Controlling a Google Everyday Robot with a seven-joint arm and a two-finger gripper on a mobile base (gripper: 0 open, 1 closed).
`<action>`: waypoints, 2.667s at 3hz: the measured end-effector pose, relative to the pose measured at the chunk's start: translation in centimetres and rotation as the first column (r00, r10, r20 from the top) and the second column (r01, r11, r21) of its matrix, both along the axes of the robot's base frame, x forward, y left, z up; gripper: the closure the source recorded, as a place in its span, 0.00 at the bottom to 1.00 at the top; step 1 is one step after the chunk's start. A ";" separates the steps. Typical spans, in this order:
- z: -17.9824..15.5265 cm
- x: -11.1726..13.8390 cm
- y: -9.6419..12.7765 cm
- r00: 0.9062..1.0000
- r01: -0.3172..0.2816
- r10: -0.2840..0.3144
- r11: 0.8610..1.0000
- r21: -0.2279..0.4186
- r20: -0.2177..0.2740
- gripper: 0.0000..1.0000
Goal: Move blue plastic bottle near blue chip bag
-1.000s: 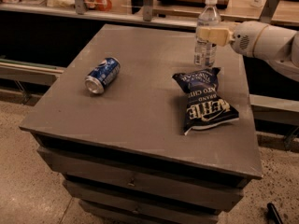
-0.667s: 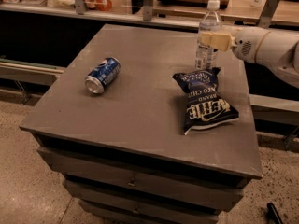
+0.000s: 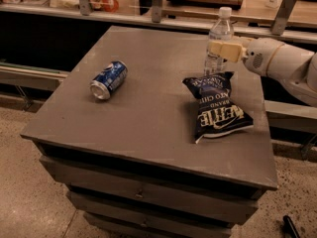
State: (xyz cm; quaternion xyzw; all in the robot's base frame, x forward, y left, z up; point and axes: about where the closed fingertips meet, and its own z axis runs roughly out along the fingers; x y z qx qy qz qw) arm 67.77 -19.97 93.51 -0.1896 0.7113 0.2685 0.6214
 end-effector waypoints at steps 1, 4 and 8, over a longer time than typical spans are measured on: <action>-0.3 -0.3 0.6 0.999 -0.010 0.009 1.000 0.019 0.054 0.62; -0.1 -2.4 -0.4 0.990 -0.013 0.017 1.000 -0.027 0.143 0.00; 0.4 -5.8 -7.1 0.984 0.133 -0.120 0.987 -0.095 0.133 0.00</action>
Offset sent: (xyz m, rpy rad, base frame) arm -0.0174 0.0036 -0.0081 0.0167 -0.1547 0.0191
